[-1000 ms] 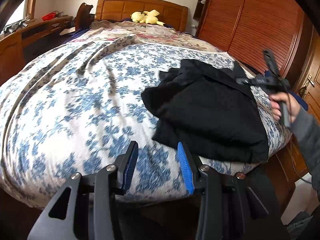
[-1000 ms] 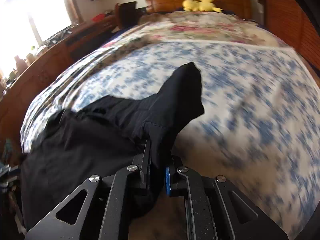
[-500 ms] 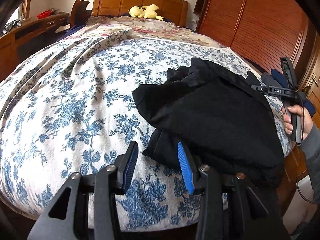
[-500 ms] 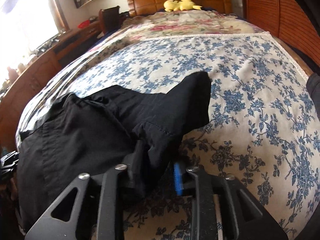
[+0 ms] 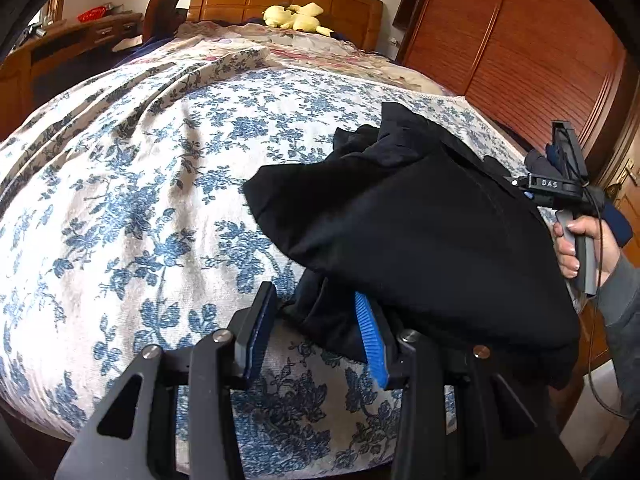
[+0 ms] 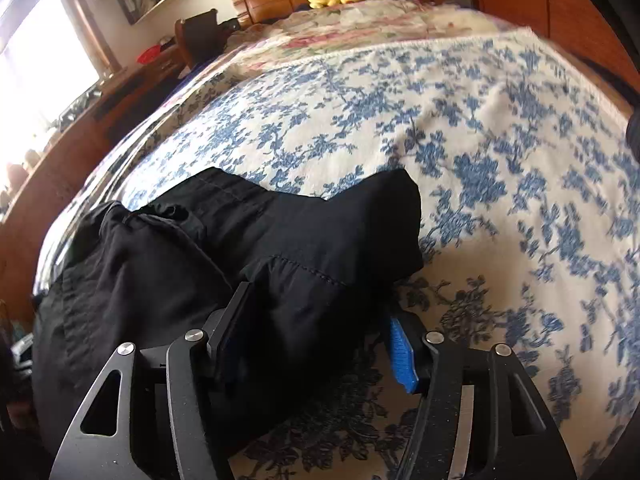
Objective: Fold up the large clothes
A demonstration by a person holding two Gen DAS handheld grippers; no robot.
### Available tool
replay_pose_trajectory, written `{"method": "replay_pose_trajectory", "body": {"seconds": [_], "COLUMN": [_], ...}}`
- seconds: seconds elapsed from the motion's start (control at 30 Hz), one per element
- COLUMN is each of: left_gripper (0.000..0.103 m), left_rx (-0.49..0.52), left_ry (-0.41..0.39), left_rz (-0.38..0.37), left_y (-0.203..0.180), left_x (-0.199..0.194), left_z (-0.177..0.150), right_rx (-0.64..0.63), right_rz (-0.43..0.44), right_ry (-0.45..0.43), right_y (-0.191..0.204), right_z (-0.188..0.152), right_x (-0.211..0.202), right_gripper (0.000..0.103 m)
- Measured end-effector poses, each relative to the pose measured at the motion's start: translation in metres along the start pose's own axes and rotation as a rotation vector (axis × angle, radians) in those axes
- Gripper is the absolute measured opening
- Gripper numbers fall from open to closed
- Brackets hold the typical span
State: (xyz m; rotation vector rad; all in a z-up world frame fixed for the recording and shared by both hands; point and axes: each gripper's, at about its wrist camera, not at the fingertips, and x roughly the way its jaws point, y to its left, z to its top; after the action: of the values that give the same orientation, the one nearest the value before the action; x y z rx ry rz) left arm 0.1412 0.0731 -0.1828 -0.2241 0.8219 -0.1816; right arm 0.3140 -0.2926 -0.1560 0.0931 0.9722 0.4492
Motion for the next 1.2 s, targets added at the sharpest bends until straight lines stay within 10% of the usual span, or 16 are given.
{"method": "replay_pose_trajectory", "body": {"seconds": [0.17,0.37,1.2], "left_gripper": [0.011,0.005,0.003], "left_rx": [-0.014,-0.018,-0.123], "left_ry": [-0.003,-0.085,-0.365], "left_rz": [-0.055,-0.101,0.146], "left_y": [0.003,0.007,0.184], "left_x": [-0.002,-0.028,-0.171], "left_z": [-0.002,-0.002,-0.026], "right_rx": [-0.011,-0.06,-0.334], "right_rz": [0.024,0.031,0.129], "right_ry": [0.0,-0.078,-0.051], "right_y": [0.003,0.021,0.276], "right_z": [0.001,0.006,0.057], "right_x": [-0.001,-0.023,0.06], "right_gripper": [0.046,0.013,0.008]}}
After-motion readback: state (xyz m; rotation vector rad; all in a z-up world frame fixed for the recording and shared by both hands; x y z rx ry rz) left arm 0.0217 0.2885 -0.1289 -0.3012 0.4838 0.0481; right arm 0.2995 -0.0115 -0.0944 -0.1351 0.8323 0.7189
